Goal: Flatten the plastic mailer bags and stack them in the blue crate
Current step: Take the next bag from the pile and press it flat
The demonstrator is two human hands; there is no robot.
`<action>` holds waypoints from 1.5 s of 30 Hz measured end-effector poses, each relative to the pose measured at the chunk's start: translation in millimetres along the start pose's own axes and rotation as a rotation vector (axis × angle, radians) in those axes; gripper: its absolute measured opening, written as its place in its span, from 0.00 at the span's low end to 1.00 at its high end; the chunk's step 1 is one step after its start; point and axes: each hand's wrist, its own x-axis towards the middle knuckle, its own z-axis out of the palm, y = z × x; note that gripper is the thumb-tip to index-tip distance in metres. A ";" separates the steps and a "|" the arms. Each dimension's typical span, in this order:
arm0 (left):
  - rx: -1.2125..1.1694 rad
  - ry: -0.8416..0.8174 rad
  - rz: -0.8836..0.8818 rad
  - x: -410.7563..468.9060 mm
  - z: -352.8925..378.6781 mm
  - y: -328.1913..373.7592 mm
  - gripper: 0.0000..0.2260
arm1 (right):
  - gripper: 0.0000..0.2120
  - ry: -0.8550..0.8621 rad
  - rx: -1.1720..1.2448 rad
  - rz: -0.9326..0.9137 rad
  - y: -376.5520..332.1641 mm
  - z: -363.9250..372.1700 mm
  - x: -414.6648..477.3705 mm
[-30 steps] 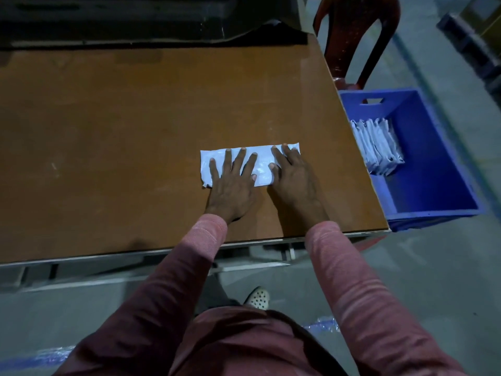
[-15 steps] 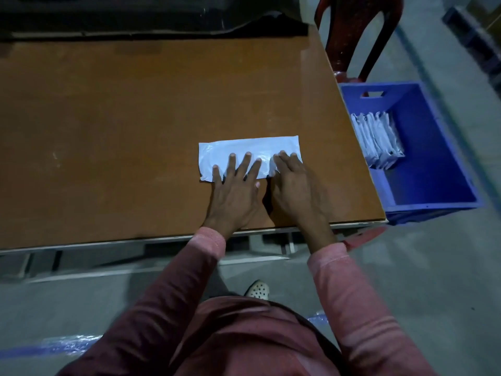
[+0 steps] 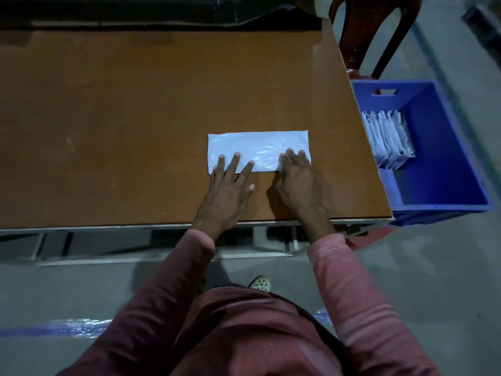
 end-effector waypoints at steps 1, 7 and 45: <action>0.005 0.006 -0.011 -6.5 -0.3 -4.9 0.25 | 0.21 0.025 -0.002 0.002 0.5 1.6 -1.4; -0.021 0.034 -0.034 8.9 -7.1 1.9 0.26 | 0.22 0.047 -0.009 -0.015 -5.0 -4.0 -0.6; 0.128 -0.043 -0.112 66.4 11.7 0.4 0.26 | 0.27 -0.178 -0.033 -0.072 16.3 -3.1 34.4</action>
